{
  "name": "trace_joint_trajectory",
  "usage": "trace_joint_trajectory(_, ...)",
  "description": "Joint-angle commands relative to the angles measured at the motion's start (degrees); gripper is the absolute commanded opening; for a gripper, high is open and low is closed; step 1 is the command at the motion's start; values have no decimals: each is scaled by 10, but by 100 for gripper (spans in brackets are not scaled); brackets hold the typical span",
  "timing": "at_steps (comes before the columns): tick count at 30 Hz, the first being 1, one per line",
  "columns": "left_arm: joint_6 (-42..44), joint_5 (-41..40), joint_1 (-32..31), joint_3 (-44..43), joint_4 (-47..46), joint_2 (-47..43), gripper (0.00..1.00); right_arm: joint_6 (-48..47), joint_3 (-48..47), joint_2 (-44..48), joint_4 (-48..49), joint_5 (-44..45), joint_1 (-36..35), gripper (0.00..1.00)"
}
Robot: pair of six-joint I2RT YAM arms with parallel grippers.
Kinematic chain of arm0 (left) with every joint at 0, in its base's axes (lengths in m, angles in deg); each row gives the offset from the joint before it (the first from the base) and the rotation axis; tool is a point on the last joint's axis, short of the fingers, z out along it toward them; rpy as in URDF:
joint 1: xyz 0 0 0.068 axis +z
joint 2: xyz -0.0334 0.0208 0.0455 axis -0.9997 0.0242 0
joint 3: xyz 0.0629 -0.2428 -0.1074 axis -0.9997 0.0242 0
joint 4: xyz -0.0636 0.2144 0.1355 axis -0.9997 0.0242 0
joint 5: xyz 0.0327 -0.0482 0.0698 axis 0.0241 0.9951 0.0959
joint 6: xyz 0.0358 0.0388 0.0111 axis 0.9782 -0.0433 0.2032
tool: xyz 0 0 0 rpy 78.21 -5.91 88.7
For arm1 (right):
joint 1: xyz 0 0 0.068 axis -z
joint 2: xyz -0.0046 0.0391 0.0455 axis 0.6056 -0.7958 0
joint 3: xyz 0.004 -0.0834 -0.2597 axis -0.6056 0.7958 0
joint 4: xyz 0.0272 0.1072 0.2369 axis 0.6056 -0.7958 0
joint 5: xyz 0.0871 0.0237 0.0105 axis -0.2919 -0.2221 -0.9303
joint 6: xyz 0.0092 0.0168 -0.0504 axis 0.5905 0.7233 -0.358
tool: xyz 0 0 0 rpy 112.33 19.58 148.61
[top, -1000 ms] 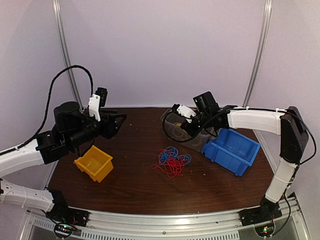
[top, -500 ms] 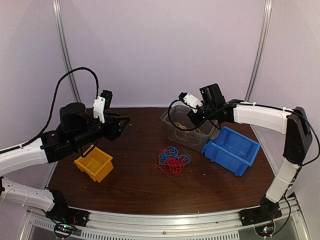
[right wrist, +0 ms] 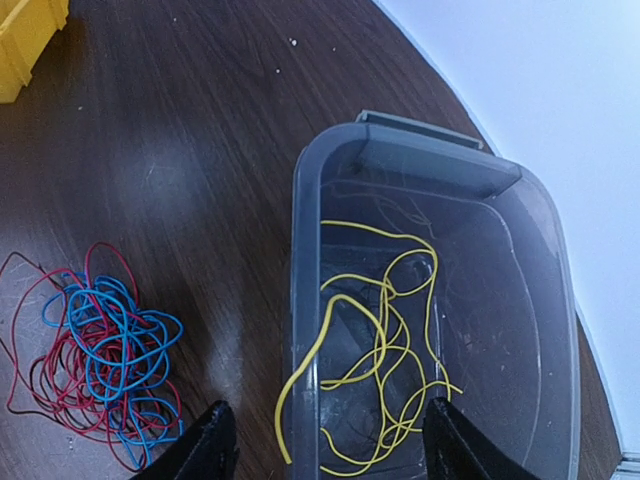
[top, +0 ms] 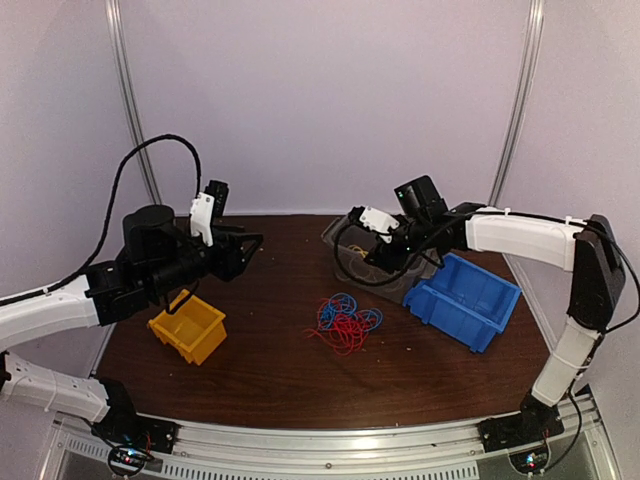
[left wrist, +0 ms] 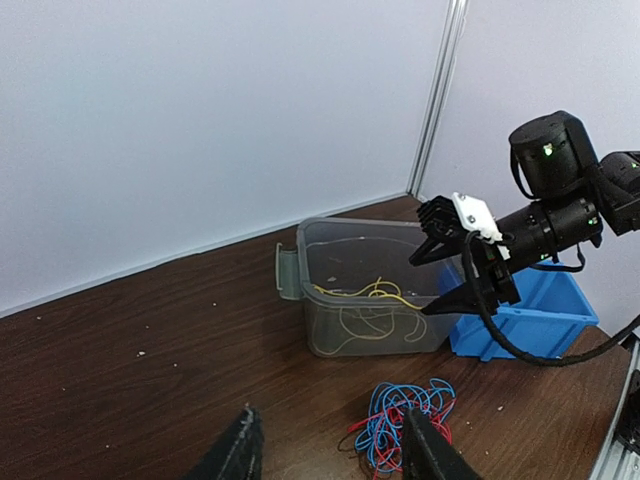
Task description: Untangle the cables
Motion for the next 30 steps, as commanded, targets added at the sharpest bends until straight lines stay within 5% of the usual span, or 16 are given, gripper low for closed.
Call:
trace_joint_trajectory(1, -5, 10, 0, 0, -33, 8, 48, 0, -22, -30, -38, -9, -4, 65)
trace_joint_trajectory(23, -9, 2, 0, 13, -34, -7, 48, 67, -54, -36, 20, 138, 8, 60)
trace_joint_trajectory(30, -13, 3, 0, 18, -34, -12, 48, 56, -55, -23, -3, 47, 15, 60)
